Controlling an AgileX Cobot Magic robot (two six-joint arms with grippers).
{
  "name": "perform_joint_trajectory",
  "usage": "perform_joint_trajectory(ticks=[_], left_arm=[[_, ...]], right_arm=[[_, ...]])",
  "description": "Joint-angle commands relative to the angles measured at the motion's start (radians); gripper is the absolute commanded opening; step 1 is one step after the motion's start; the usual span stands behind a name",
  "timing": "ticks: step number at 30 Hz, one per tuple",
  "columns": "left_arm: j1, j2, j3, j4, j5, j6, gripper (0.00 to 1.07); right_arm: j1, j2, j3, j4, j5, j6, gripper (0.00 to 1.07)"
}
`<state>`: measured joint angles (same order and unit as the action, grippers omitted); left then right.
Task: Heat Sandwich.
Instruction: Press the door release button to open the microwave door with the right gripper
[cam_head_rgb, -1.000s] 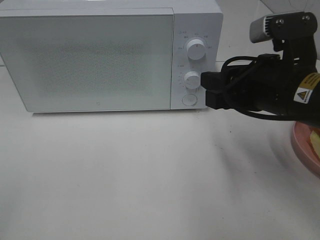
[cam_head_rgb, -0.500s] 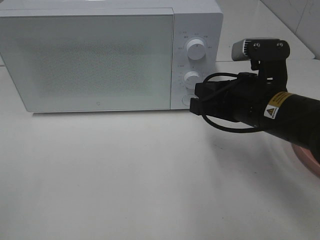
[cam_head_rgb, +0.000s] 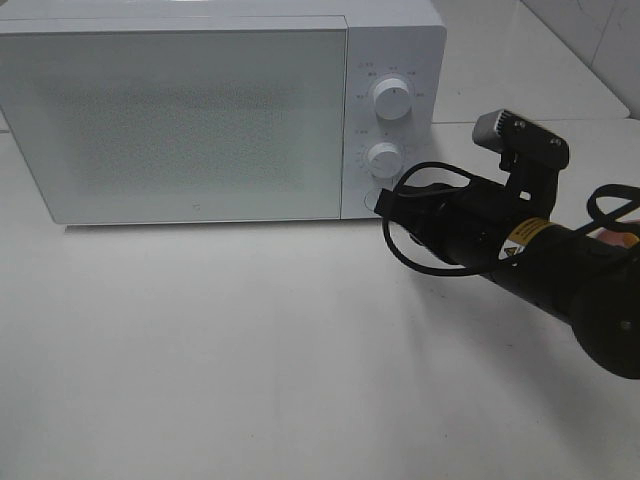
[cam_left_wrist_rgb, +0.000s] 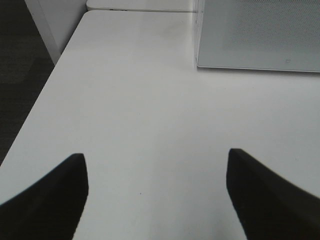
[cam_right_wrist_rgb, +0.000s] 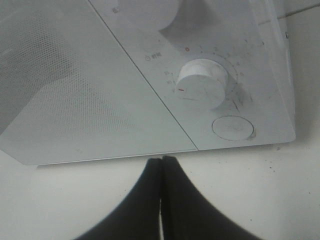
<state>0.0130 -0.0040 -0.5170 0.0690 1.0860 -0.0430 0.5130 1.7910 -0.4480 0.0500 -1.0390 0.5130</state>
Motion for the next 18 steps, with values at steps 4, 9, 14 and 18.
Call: perform_joint_trajectory(ticks=[4, 9, 14, 18], left_arm=[[0.001, -0.017, 0.003, 0.005, -0.018, -0.001, 0.74], [0.001, -0.017, 0.003, 0.005, -0.018, -0.001, 0.74], [0.001, -0.017, 0.003, 0.005, -0.018, -0.001, 0.74], [0.001, -0.017, 0.003, 0.005, -0.018, -0.001, 0.74]], right_arm=[[0.002, 0.052, -0.032, 0.032, -0.031, 0.084, 0.00], [0.002, 0.089, -0.080, 0.029, 0.006, 0.114, 0.00], [0.002, 0.117, -0.128, 0.028, 0.050, 0.120, 0.00], [0.002, 0.117, -0.148, 0.028, 0.094, 0.121, 0.00]])
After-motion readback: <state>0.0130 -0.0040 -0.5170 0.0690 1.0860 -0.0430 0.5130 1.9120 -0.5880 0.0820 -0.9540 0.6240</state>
